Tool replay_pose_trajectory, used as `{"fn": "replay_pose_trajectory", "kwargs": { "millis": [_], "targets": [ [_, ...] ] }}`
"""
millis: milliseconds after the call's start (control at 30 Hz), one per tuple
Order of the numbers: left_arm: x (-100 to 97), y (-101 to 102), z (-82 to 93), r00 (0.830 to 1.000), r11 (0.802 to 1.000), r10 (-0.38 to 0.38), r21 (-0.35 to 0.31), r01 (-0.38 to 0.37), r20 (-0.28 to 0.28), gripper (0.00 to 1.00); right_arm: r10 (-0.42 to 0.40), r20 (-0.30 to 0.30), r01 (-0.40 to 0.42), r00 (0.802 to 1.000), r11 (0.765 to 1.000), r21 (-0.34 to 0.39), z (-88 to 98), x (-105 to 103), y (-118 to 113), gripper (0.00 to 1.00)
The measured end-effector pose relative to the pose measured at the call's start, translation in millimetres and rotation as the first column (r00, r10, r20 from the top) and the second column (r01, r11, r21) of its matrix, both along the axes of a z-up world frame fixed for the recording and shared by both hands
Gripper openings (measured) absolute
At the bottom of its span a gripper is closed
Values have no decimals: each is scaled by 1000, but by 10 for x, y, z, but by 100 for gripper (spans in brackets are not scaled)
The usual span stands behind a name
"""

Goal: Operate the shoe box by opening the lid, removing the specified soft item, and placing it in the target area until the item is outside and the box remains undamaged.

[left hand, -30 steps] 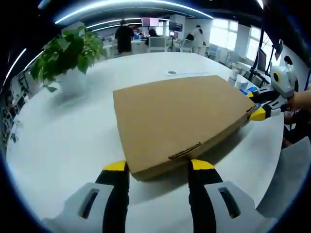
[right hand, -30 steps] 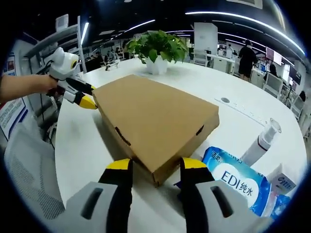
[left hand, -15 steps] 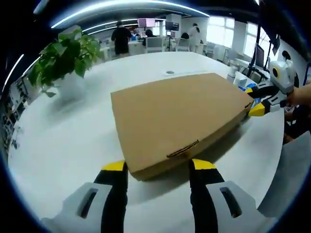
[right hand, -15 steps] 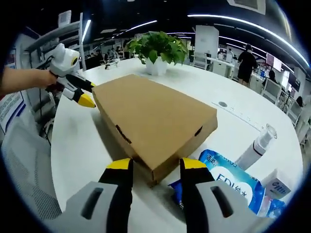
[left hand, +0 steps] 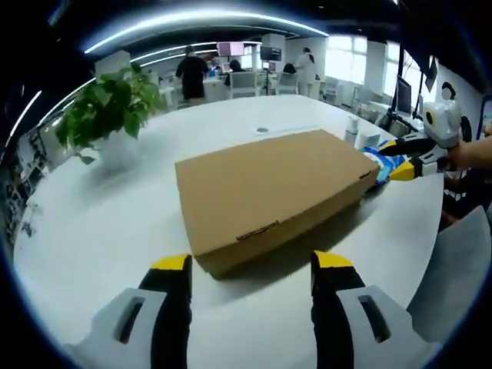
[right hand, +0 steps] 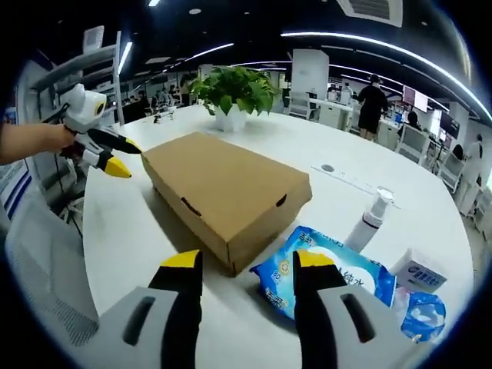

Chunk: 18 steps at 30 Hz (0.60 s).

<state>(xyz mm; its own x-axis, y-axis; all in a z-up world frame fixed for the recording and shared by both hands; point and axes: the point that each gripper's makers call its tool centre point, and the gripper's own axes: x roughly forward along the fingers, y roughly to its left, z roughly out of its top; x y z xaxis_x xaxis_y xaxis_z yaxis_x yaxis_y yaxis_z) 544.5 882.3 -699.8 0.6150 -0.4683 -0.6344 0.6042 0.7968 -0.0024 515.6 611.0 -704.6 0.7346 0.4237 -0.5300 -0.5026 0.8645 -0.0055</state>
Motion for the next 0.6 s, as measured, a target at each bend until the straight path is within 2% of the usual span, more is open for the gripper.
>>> {"fn": "replay_pose_trajectory", "kwargs": {
  "millis": [233,600],
  "targets": [
    [-264,-73,170,999,1000,-16,-26,17,34,68,-65,11,64,998,998,18,90,-204,-223,52],
    [-661,-237,314,994,996,-75,-40,78,80,78,-156,15,155,988,988,24,180,-637,-584,61]
  ]
}}
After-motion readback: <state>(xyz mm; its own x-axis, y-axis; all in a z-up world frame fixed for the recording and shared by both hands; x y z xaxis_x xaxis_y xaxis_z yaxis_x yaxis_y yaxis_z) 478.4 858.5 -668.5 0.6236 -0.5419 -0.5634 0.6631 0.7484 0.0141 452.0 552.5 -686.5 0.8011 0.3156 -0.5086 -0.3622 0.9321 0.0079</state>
